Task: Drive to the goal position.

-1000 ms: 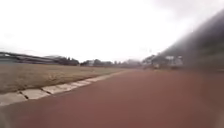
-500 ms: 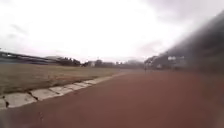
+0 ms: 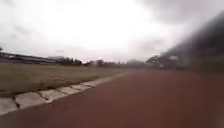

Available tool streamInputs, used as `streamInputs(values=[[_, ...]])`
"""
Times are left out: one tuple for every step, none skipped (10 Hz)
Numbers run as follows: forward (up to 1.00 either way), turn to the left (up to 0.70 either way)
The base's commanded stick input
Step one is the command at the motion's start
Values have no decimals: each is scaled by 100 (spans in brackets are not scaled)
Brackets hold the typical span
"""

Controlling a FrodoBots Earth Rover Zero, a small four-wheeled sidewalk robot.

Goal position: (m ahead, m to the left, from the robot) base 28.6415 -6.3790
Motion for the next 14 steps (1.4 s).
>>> streamInputs(values=[[100,-40],[100,-40],[100,-40],[100,-40],[100,-40],[100,-35],[100,-27],[100,-13],[100,0],[100,0],[100,0],[100,0],[100,0],[100,0]])
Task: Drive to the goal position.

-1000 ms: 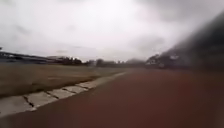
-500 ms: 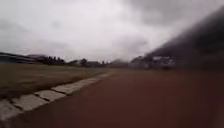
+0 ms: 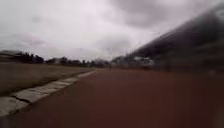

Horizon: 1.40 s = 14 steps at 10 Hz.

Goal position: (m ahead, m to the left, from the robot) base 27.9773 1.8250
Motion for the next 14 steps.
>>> streamInputs(values=[[100,0],[100,0],[100,0],[100,0],[100,0],[100,-9],[100,-32],[100,-40],[100,-40],[100,-40],[100,-28],[100,-12],[100,0],[100,0]])
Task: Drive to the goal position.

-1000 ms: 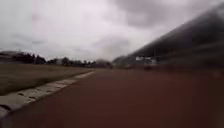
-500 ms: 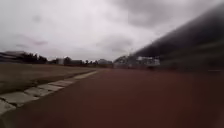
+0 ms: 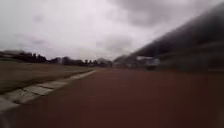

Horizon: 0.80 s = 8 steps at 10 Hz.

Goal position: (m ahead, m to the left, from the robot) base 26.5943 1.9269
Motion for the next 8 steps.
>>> streamInputs(values=[[100,0],[100,0],[100,-10],[100,-33],[100,-40],[100,-34],[100,-9],[100,0]])
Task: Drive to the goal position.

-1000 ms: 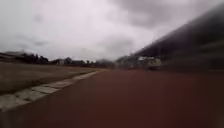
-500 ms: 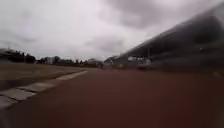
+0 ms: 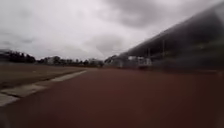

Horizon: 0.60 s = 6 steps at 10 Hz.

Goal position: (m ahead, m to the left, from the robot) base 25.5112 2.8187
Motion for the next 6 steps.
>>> streamInputs(values=[[100,0],[100,0],[100,0],[100,0],[100,0],[100,0]])
